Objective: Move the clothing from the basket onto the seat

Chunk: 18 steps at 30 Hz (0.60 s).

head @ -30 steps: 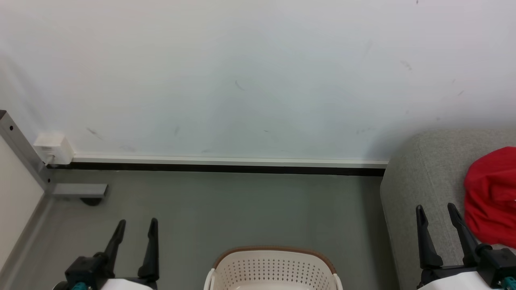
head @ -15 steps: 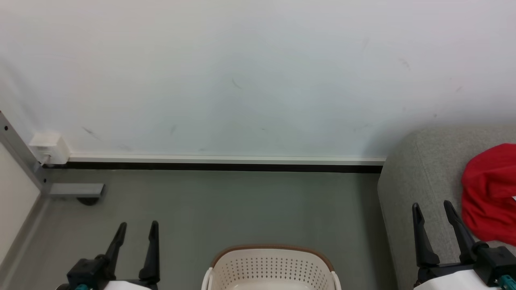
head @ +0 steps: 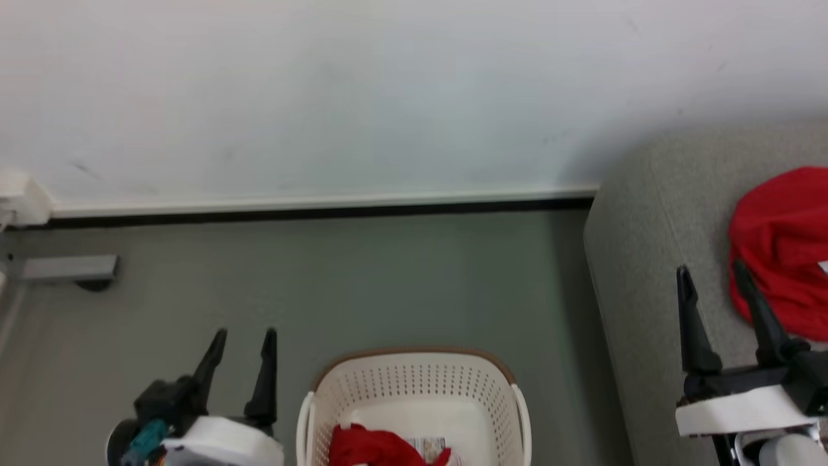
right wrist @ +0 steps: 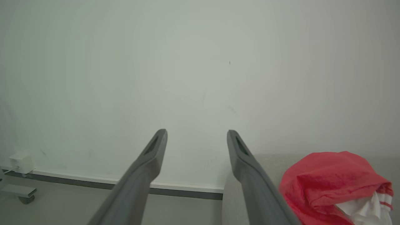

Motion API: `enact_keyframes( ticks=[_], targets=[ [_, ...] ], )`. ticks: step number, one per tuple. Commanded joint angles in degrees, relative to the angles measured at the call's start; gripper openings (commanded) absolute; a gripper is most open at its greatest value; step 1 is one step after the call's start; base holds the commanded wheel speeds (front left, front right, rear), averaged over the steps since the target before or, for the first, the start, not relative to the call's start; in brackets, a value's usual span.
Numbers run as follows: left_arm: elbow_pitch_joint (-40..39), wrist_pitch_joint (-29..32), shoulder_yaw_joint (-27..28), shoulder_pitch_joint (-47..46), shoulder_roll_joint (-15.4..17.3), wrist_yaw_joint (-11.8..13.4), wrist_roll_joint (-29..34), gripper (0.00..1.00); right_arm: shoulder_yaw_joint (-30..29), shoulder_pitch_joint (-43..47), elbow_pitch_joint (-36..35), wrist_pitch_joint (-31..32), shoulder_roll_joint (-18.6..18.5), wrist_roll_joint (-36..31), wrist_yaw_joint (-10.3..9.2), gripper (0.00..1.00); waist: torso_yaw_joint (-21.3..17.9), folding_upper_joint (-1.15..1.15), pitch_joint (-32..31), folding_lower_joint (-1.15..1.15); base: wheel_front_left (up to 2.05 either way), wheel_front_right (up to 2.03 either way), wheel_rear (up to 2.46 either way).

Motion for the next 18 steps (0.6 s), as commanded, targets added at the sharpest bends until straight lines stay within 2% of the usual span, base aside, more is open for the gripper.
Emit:
enact_keyframes(
  ticks=[1,6,12,18],
  targets=[
    [0.3,0.0,-0.1,-2.0,0.2,-0.3,1.1,1.0,-0.2,-1.2,-0.8,-0.1,0.0,0.0,-0.13,1.0,-1.8,0.0,3.9,0.0,0.0,0.0,0.0],
    [4.6,0.0,-1.6,-7.7,0.7,-0.9,2.8,1.0,-0.6,-4.1,-3.7,-0.1,0.6,-0.4,-0.13,1.0,-3.8,0.0,10.8,0.0,0.0,0.0,0.0],
    [15.1,0.3,-3.5,-16.5,1.0,-1.2,4.3,1.0,-2.2,-7.4,-7.2,-0.1,1.4,-1.2,-0.13,1.0,-5.7,0.0,18.2,0.0,0.0,0.0,0.0],
    [25.9,0.3,-8.1,-23.9,2.3,-2.1,6.6,1.0,-2.8,-10.5,-10.0,-0.1,2.0,-1.5,-0.13,1.0,-7.6,0.0,23.5,0.0,0.0,0.0,0.0]
  ],
)
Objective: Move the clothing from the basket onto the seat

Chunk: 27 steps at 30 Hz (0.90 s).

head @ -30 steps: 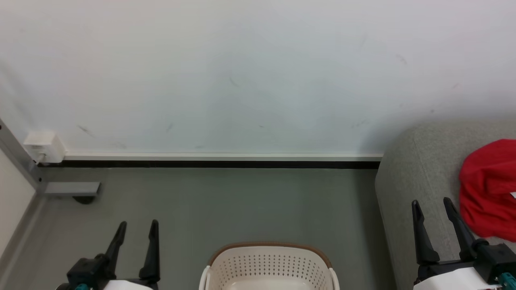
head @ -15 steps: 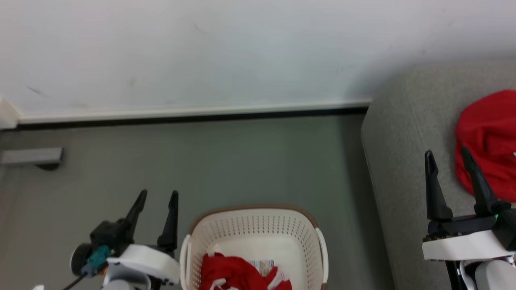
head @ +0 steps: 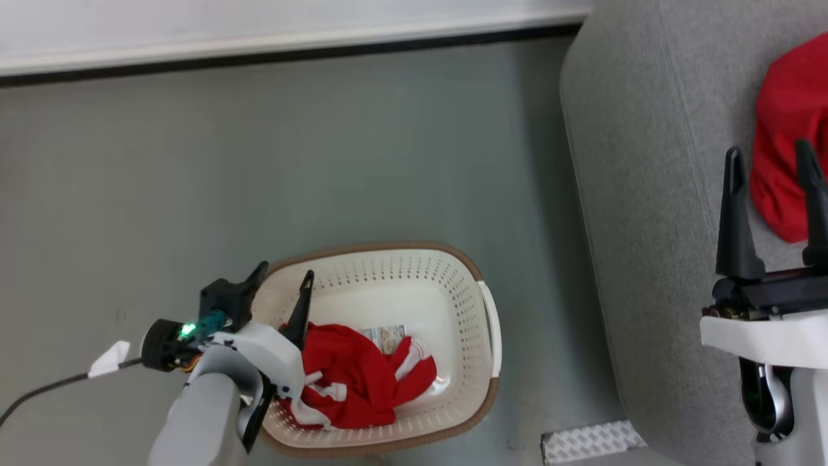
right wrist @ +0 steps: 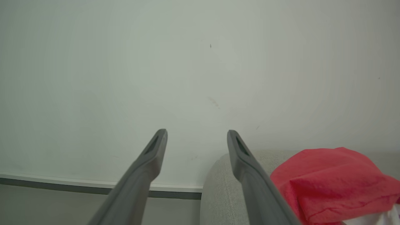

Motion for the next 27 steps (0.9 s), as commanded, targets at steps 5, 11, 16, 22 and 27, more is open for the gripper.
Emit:
enact_keyframes(
  ticks=[5,11,16,22,27],
  targets=[
    [9.2,1.4,-4.2,-5.4,1.3,-0.8,1.9,1.0,-0.3,-2.8,-1.7,-0.1,0.4,0.3,-0.13,1.0,-3.9,0.0,5.7,-0.02,0.0,0.0,0.0],
    [17.4,3.3,-8.4,-11.3,1.6,-0.8,2.0,1.0,-0.6,-4.8,-4.1,-0.1,0.5,2.0,-0.13,1.0,-6.1,0.0,10.1,-0.02,0.0,0.0,0.0],
    [21.8,6.4,-10.8,-15.0,3.0,-0.8,1.4,1.0,-0.1,-6.1,-5.8,-0.1,0.5,3.1,-0.13,1.0,-8.0,0.0,13.5,-0.02,0.0,0.0,0.0],
    [26.4,11.7,-17.0,-19.3,5.0,-0.8,4.8,1.0,-0.4,-7.5,-8.1,-0.1,0.5,4.6,-0.13,1.0,-10.0,0.0,18.3,-0.02,0.0,0.0,0.0],
    [28.0,16.0,-21.0,-21.8,6.5,-0.8,5.7,1.0,-0.2,-8.5,-9.5,-0.1,0.5,5.3,-0.13,1.0,-11.4,0.0,21.7,-0.02,0.0,0.0,0.0]
  ],
)
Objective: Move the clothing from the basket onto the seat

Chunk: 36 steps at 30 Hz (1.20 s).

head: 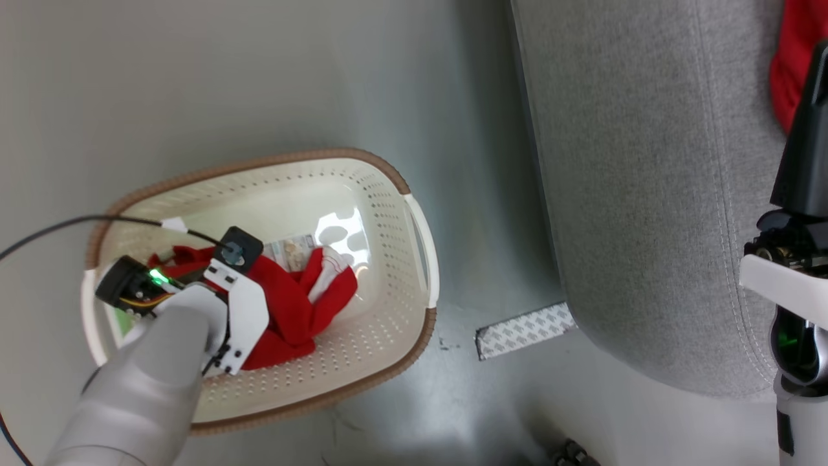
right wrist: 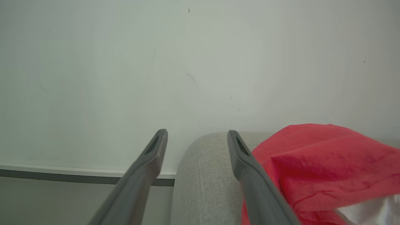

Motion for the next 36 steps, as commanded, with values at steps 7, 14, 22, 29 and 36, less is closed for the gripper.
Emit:
enact_keyframes(
  ticks=[7,14,22,29,36],
  targets=[
    [1.2,7.0,-7.0,-2.1,2.3,0.1,2.1,1.0,0.2,-1.9,-2.1,-0.1,0.1,1.2,-0.13,1.0,-2.6,0.0,4.7,-0.01,0.0,0.0,0.0],
    [1.5,10.8,-14.3,-2.8,3.1,0.1,1.2,1.0,0.5,-2.5,-2.7,-0.1,0.1,1.9,-0.13,1.0,-3.7,0.0,6.4,-0.01,0.0,0.0,0.0],
    [1.7,13.6,-22.4,-3.9,4.1,0.1,-2.0,0.69,0.3,-2.1,-3.3,-0.1,0.1,1.5,-0.13,1.0,-3.4,0.0,7.1,-0.01,0.01,0.01,0.01],
    [1.6,11.3,-24.7,-5.2,4.6,0.1,-6.5,0.0,0.1,-2.3,-3.1,-0.1,0.1,1.5,-0.13,1.0,-3.4,0.0,6.6,-0.01,0.01,0.01,0.01],
    [1.1,9.3,-26.5,-4.1,3.6,0.1,-10.1,0.0,0.4,-3.1,-1.9,-0.1,0.1,1.0,-0.13,1.0,-2.8,0.0,3.0,-0.01,0.0,0.0,0.0]
  ],
)
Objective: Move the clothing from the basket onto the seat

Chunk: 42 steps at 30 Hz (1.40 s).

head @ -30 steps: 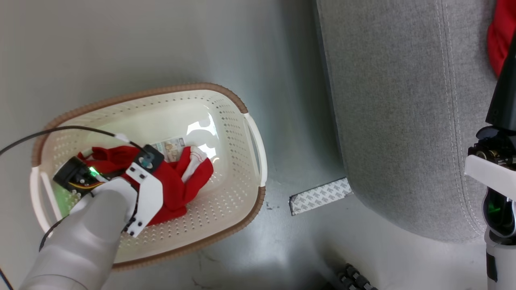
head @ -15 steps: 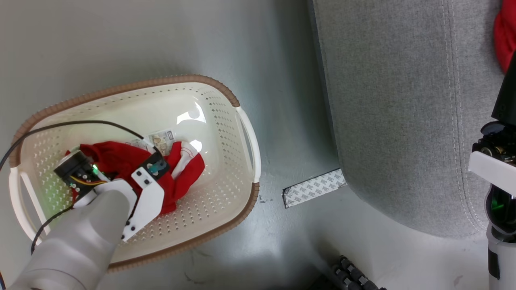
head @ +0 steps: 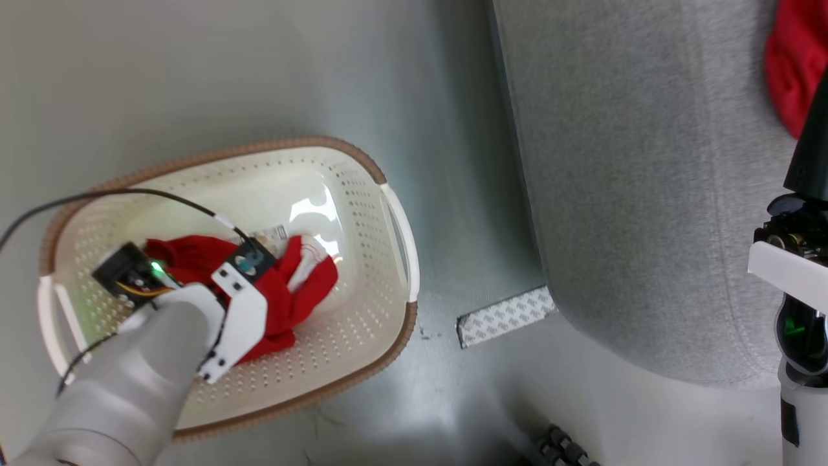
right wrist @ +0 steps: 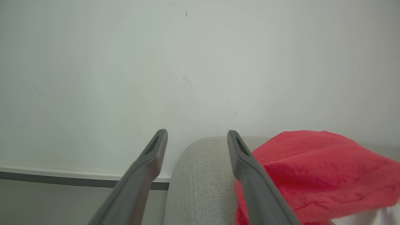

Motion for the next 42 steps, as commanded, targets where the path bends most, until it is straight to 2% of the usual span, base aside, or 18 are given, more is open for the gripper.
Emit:
enact_keyframes(
  ticks=[1,12,19,25,35,42],
  targets=[
    [-0.3,-1.0,-0.2,1.0,-0.4,0.1,-1.2,0.0,0.0,-0.8,0.6,-0.1,0.1,-0.7,-0.13,1.0,0.5,0.0,-2.4,0.0,0.0,0.0,0.0],
    [-0.8,-6.4,-1.3,4.1,-4.3,0.1,-6.1,0.0,0.3,2.1,5.0,-0.1,0.1,-1.3,-0.13,1.0,3.0,0.0,-16.4,0.0,0.0,0.0,0.0],
    [-0.6,-11.7,2.6,7.6,-8.8,0.2,-11.5,0.0,0.8,4.6,8.5,-0.1,0.0,-2.5,-0.13,1.0,5.5,0.0,-26.3,0.0,0.0,0.0,0.0],
    [-0.8,-18.8,5.3,11.3,-10.9,0.2,-15.8,0.0,1.0,7.3,10.4,-0.1,0.0,-5.0,-0.13,1.0,9.3,0.0,-33.9,0.0,0.0,0.0,0.0],
    [-5.1,-24.0,5.4,15.4,-12.5,0.1,-21.8,0.0,1.0,11.7,13.5,-0.1,-2.0,-5.7,-0.13,1.0,16.0,0.0,-44.9,0.0,0.0,0.0,0.0],
    [-9.4,-25.2,6.8,15.8,-12.8,0.1,-24.7,0.0,1.2,14.9,15.0,-0.1,-3.0,-4.6,-0.13,1.0,19.5,0.0,-50.8,0.0,0.0,0.0,0.0]
  ],
)
